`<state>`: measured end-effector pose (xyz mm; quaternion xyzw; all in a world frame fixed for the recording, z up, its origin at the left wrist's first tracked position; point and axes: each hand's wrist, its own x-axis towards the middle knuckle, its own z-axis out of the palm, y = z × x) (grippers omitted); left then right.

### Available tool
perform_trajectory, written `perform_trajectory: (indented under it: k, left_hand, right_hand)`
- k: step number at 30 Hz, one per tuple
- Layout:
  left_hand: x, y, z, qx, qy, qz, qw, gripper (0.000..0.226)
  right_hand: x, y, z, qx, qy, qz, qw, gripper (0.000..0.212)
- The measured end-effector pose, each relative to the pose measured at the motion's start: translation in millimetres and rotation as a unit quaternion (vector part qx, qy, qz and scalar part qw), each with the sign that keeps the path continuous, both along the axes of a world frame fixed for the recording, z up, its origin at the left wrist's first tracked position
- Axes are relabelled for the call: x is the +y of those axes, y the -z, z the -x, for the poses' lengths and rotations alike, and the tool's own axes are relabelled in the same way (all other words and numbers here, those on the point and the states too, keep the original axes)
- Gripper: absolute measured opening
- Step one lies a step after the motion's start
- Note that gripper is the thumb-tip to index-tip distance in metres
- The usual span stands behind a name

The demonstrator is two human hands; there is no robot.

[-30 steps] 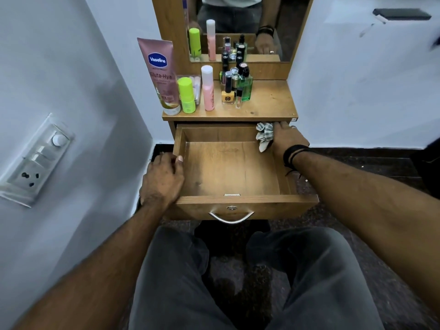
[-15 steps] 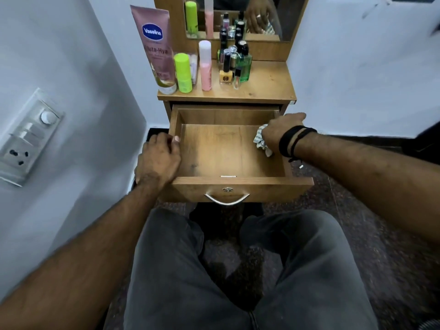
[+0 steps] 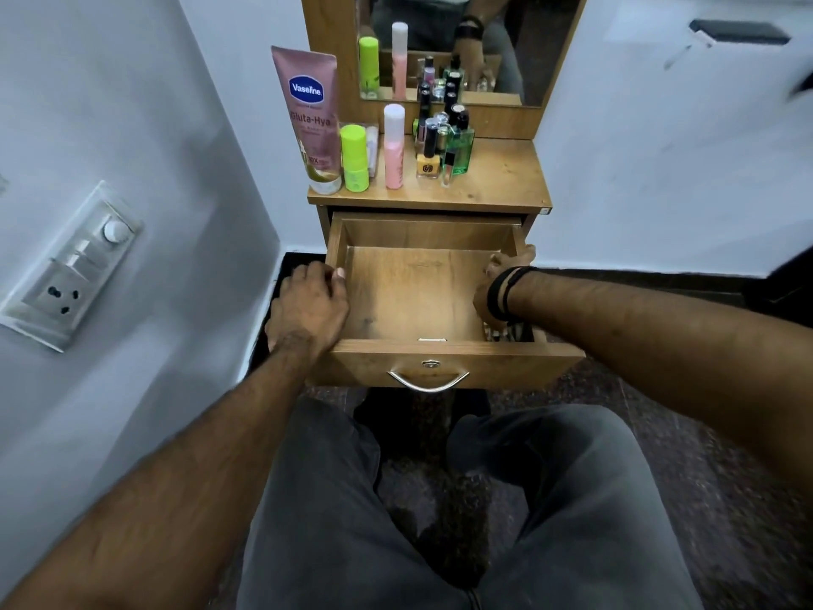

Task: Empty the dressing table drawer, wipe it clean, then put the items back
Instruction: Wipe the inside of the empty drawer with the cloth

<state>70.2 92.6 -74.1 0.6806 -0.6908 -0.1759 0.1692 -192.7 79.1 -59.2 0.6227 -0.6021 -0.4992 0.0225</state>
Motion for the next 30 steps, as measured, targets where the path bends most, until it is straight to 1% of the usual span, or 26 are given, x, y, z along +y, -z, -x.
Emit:
perform_trajectory:
  k: [1,3,4,6,8,12,14,17,19,21,23,24,26,28,30]
  left_hand:
    - [-0.3,-0.1,0.0,0.0,-0.001,0.0,1.0,0.049]
    - [-1.0,0.9,-0.4,0.002,-0.002,-0.001,1.0,0.049]
    - [-1.0,1.5,-0.9,0.002,-0.002,-0.001,1.0,0.049]
    - [-1.1,2.3,-1.7,0.001,-0.002,0.0,1.0,0.049]
    - [-0.8,2.7,-1.4,-0.002,0.0,0.002,1.0,0.049]
    - [-0.8,2.6,-1.0,-0.003,0.002,0.009,1.0,0.048]
    - [-1.5,3.3,-1.5,-0.001,0.001,0.009,1.0,0.048]
    - [-1.6,4.5,-1.3,0.004,-0.002,0.01,1.0,0.048]
    - [-1.8,5.3,-1.3,0.005,-0.001,0.015,1.0,0.048]
    - [-2.5,5.3,-0.9,0.007,-0.003,0.016,1.0,0.048]
    - [-2.9,5.4,-0.4,0.005,-0.004,0.015,1.0,0.049]
    - [-2.9,5.5,-0.4,0.003,-0.004,0.014,1.0,0.049]
    - [-3.7,6.5,-1.4,0.001,-0.005,0.017,1.0,0.047]
    - [-4.2,7.2,-2.6,0.007,-0.008,0.021,1.0,0.047]
    - [-4.5,7.4,-2.3,0.008,-0.008,0.018,1.0,0.047]
  right_hand:
    - [0.2,0.0,0.0,0.003,-0.003,0.014,1.0,0.08]
    - [0.3,-0.4,-3.6,0.009,-0.002,-0.003,1.0,0.075]
    - [3.1,-3.3,-7.7,0.006,0.001,-0.035,0.999,0.065]
    - [9.5,-9.1,-17.3,-0.004,0.018,-0.097,0.995,0.04]
    - [14.3,-14.3,-25.1,-0.013,0.036,-0.124,0.992,0.024]
    - [8.1,-18.3,-44.8,-0.026,0.067,-0.113,0.991,0.021]
    - [2.0,-18.1,-47.6,-0.072,0.054,-0.117,0.989,0.015]
    - [-8.5,-15.9,-48.0,-0.139,0.054,-0.124,0.981,0.023]
    - [-13.1,-14.6,-56.4,-0.157,0.052,-0.138,0.977,0.023]
    - [-15.8,-15.5,-71.7,-0.201,0.053,-0.121,0.971,0.022]
    - [-17.2,-22.7,-93.4,-0.306,0.055,-0.08,0.947,0.022]
    - [-17.8,-24.7,-107.0,-0.376,0.06,-0.057,0.923,0.022]
    - [-16.4,-23.4,-131.1,-0.508,0.069,-0.023,0.858,0.018]
    - [-9.5,-15.9,-141.5,-0.576,0.086,-0.002,0.813,0.014]
    - [-6.6,-10.8,-130.8,-0.584,0.107,-0.027,0.804,0.015]
